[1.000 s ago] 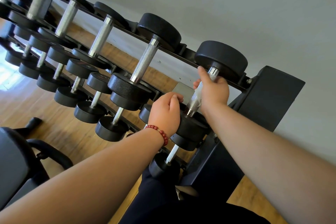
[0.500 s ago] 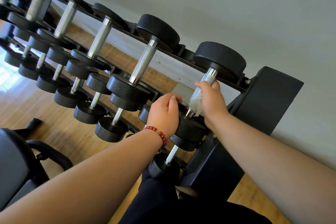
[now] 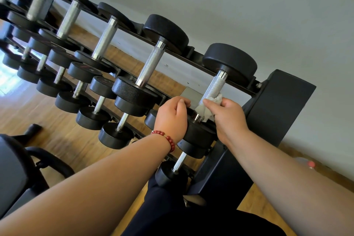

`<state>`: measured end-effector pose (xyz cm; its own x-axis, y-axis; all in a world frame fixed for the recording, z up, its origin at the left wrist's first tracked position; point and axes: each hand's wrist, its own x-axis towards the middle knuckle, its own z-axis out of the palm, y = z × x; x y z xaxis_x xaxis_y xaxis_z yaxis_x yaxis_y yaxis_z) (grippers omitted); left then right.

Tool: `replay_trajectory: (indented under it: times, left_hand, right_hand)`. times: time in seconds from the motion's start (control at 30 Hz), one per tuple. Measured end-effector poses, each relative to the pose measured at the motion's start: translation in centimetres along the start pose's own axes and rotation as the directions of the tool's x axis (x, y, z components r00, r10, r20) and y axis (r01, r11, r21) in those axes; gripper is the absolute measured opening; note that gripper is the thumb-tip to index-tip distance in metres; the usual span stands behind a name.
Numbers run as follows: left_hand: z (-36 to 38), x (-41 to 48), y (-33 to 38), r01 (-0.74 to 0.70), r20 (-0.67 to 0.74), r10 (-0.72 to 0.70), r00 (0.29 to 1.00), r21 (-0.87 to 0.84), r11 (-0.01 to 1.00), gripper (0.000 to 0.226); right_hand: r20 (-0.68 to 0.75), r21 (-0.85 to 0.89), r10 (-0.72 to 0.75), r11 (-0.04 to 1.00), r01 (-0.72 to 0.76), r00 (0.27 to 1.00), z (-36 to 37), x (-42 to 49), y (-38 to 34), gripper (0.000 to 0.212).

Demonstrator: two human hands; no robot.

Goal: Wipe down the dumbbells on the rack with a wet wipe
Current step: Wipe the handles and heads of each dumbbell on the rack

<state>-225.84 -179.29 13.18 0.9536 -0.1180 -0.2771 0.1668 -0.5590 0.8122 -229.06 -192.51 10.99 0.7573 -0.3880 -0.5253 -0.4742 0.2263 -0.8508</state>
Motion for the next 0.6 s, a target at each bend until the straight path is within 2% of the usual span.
replay_trajectory:
  times: [0.17,0.27,0.43,0.5,0.6]
  left_hand:
    - [0.0,0.0,0.0,-0.012,-0.008,0.012,1.000,-0.001,1.000,0.034]
    - [0.0,-0.1,0.1,-0.011,-0.007,0.011,1.000,-0.003,1.000,0.034]
    - [-0.1,-0.1,0.0,-0.016,-0.001,0.016,1.000,0.003,1.000,0.033]
    - [0.0,-0.1,-0.1,-0.017,0.001,0.017,1.000,-0.001,1.000,0.034]
    - [-0.1,-0.1,-0.1,-0.024,-0.004,0.024,1.000,-0.011,1.000,0.034]
  right_hand:
    - [0.078,-0.079,-0.009,0.997,0.016,0.997,0.0,0.7,0.2,0.022]
    - [0.174,-0.152,-0.023,0.987,0.050,0.985,-0.5,0.8,-0.3,0.025]
    - [0.304,-0.382,0.038,0.920,0.085,0.952,-1.4,0.3,-0.7,0.022]
    - [0.286,-0.359,0.022,0.929,0.086,0.958,-1.5,0.8,-1.4,0.018]
    - [0.279,-0.315,0.043,0.948,0.049,0.959,-1.0,0.6,-0.9,0.030]
